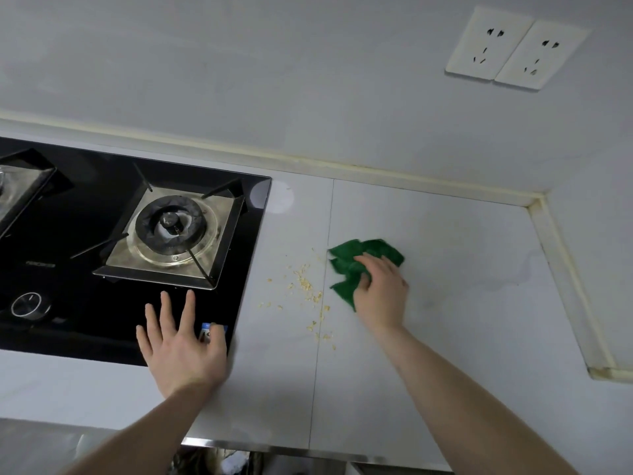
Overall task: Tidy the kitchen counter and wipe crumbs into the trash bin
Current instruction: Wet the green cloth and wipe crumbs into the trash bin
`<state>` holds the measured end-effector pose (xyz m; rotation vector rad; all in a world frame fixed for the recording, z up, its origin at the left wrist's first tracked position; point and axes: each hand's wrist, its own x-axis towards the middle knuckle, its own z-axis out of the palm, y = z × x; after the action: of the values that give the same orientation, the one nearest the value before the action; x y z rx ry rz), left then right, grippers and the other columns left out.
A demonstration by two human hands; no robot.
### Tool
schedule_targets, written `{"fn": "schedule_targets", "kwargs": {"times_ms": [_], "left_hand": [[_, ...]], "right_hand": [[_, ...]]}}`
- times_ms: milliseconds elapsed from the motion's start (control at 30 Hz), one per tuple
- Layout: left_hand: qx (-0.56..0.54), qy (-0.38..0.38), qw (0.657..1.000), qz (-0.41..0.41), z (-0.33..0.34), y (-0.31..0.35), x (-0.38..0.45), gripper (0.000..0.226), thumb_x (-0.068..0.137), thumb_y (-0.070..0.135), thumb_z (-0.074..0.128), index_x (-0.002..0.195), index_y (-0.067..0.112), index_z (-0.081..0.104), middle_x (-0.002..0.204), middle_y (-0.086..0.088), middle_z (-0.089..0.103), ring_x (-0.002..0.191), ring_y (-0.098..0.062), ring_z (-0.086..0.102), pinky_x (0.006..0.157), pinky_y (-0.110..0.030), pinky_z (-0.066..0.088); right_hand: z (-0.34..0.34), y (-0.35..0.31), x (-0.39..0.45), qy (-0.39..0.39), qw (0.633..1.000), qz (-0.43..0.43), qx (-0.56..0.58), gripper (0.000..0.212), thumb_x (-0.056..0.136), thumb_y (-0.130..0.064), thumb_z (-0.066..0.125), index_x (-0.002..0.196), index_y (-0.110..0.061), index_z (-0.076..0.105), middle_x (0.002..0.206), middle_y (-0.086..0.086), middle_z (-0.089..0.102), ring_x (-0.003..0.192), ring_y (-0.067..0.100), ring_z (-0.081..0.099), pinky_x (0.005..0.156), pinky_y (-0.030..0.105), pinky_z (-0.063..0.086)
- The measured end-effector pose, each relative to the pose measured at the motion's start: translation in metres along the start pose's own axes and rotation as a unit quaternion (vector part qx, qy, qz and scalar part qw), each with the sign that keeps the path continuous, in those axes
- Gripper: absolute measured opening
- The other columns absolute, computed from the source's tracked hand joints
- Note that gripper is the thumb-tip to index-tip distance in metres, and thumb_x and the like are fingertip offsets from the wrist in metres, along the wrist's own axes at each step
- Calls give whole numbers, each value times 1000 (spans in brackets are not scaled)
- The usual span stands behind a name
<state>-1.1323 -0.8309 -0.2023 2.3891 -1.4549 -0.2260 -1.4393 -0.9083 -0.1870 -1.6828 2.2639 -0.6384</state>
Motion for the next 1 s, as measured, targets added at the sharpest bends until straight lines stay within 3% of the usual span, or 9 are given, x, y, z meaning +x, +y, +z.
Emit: {"fn": "schedule_targets", "kwargs": {"times_ms": [100, 200, 300, 400, 533, 700, 867, 1000], "left_hand": [[6, 3, 1000, 3, 0, -2, 0, 75, 83, 51, 40, 155, 30, 37, 169, -5, 18, 157, -24, 3, 127, -48, 0], [1, 3, 1000, 8, 2, -1, 0, 76, 82, 53, 39, 155, 30, 38, 169, -6, 19, 157, -25, 5, 127, -50, 2], [-3, -2, 1000, 6, 1, 1, -1, 77, 82, 54, 38, 155, 29, 38, 169, -6, 18, 157, -26, 5, 127, -50, 1], [-5, -3, 1000, 3, -2, 3, -1, 78, 82, 54, 37, 156, 29, 38, 169, -5, 17, 157, -24, 3, 128, -49, 0], [2, 0, 1000, 6, 0, 1, 1, 77, 82, 54, 38, 156, 32, 37, 170, -3, 17, 157, -23, 2, 128, -47, 0], [4, 5, 1000, 7, 4, -1, 0, 75, 83, 54, 40, 156, 34, 35, 170, -3, 16, 158, -22, 2, 128, -48, 1], [10, 6, 1000, 7, 4, -2, 0, 75, 84, 55, 40, 155, 34, 36, 169, -3, 17, 158, -22, 2, 128, -49, 2], [8, 10, 1000, 8, 3, -2, 1, 74, 85, 55, 40, 155, 33, 36, 169, -3, 18, 157, -23, 3, 127, -48, 3]], "right_hand": [[-9, -1, 3, -6, 998, -15, 57, 43, 94, -7, 56, 127, -31, 67, 131, -11, 66, 130, 16, 54, 109, 43, 41], [-41, 27, 20, 62, 993, 1, 96, 41, 94, -4, 56, 128, -25, 67, 131, -3, 67, 122, 21, 58, 106, 46, 46], [-83, 77, 45, 128, 990, 39, 45, 40, 97, -6, 54, 132, -21, 65, 134, 5, 65, 123, 28, 58, 105, 48, 47], [-116, 138, 64, 150, 978, 141, -25, 42, 96, -8, 51, 134, -22, 63, 131, 11, 66, 119, 35, 60, 102, 47, 50], [-115, 175, 56, 92, 958, 269, -32, 52, 90, -8, 54, 139, -25, 60, 130, 16, 66, 116, 42, 61, 101, 55, 50], [-67, 130, 33, 153, 958, 242, -28, 54, 88, -9, 52, 139, -26, 60, 148, 3, 54, 138, 33, 43, 110, 53, 37], [-30, 66, 31, 103, 979, 174, 11, 51, 89, -8, 55, 135, -27, 63, 148, -4, 55, 143, 26, 39, 112, 49, 33], [3, 5, 18, 56, 996, 68, 23, 47, 91, -6, 57, 130, -29, 67, 143, -10, 59, 142, 20, 40, 113, 47, 32]]}}
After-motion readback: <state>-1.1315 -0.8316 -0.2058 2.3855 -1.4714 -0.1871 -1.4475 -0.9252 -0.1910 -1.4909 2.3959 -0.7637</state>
